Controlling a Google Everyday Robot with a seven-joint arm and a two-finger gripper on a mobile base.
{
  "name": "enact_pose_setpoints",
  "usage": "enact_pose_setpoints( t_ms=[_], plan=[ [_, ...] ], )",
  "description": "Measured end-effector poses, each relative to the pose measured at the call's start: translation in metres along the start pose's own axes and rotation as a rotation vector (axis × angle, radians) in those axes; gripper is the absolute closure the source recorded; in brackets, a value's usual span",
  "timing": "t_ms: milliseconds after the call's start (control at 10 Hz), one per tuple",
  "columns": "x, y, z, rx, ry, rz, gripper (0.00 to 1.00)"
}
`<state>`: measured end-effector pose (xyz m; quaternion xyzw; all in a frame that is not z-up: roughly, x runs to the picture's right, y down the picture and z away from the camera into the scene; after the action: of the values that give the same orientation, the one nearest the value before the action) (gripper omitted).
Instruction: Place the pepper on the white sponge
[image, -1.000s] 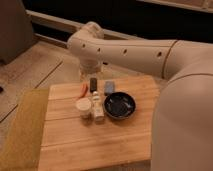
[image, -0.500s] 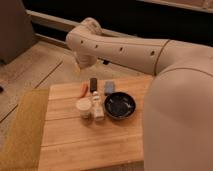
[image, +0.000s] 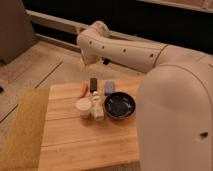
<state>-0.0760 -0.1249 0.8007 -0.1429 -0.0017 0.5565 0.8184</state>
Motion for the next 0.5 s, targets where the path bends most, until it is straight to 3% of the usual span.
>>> enact_pose_setpoints(
  t_ms=[200, 500],
  plan=[
    [0.014, -0.005, 0.035, -0.003, 0.044, 0.127, 0.35],
    [0.017, -0.006, 0.04, -0.003, 0.05, 0.147, 0.35]
  ],
)
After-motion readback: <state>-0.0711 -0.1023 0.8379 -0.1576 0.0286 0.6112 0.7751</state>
